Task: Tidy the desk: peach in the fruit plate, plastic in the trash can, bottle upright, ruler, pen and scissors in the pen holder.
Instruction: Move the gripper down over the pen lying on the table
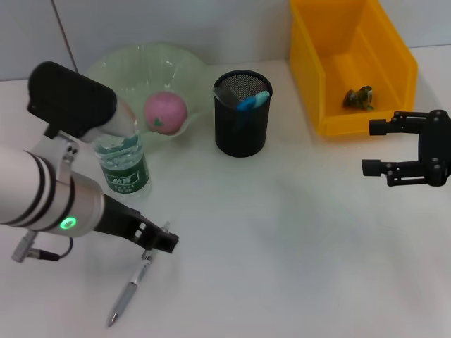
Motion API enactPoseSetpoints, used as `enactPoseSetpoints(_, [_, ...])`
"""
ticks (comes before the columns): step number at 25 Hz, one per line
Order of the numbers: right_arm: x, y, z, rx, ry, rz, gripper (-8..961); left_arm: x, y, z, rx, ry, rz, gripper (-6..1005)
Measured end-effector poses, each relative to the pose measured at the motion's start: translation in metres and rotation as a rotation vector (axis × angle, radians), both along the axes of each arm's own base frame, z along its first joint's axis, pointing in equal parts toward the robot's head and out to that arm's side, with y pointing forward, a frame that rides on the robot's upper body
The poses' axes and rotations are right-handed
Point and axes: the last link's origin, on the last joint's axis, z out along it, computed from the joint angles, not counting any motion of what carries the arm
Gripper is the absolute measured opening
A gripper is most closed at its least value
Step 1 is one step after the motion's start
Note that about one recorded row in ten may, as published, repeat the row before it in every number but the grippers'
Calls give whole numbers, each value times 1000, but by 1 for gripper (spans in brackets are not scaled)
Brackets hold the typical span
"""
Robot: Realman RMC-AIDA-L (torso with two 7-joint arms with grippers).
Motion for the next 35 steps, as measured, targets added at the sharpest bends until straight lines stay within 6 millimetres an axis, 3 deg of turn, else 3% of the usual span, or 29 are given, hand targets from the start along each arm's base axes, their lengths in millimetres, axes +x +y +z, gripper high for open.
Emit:
enactPoseSetpoints(8, [-2, 1, -1, 7, 8, 11, 784, -4, -4, -14, -47, 47, -15, 784])
enactPoseSetpoints(14, [-3, 1, -1, 13, 15, 15, 784, -11, 0, -17, -50, 83, -7, 784])
enactPoseSetpoints(35, [-2, 0, -1, 18, 20, 10, 784, -7, -1, -25, -95, 125, -33, 782])
